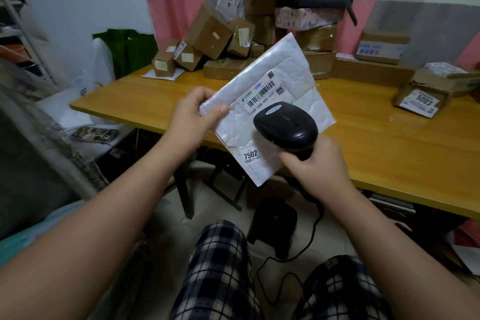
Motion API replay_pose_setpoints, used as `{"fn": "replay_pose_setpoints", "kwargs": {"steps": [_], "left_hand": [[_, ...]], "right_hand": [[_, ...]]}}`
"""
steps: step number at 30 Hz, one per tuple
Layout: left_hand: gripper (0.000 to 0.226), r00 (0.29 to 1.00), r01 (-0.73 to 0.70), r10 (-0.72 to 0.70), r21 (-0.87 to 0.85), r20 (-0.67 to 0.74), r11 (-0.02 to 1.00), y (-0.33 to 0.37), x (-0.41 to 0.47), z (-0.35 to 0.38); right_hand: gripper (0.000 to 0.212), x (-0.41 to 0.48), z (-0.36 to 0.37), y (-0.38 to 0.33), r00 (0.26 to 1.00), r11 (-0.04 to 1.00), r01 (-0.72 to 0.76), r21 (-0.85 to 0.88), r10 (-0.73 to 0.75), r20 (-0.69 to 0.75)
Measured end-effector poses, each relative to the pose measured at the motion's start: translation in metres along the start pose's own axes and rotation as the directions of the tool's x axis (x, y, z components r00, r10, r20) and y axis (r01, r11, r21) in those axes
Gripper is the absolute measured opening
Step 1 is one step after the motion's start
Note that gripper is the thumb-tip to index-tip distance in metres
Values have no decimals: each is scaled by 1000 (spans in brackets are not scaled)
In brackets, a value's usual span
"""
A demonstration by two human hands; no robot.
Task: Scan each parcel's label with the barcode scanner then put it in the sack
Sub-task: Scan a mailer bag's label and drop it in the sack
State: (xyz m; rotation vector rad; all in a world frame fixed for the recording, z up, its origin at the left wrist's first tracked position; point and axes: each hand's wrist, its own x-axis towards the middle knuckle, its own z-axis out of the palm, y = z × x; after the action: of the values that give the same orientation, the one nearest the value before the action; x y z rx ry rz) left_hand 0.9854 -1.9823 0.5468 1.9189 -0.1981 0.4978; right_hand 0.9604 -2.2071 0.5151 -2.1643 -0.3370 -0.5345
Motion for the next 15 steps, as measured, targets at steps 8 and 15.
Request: {"fn": "replay_pose_setpoints", "kwargs": {"steps": [8, 15], "left_hand": [[11, 878, 255, -195, 83, -438, 963, -53, -122, -115], [14, 603, 512, -235, 144, -762, 847, -105, -211, -204]], "right_hand": [[35, -25, 121, -64, 927, 986, 63, 157, -116, 356], [28, -54, 228, -117, 806, 962, 64, 266, -207, 554]]}}
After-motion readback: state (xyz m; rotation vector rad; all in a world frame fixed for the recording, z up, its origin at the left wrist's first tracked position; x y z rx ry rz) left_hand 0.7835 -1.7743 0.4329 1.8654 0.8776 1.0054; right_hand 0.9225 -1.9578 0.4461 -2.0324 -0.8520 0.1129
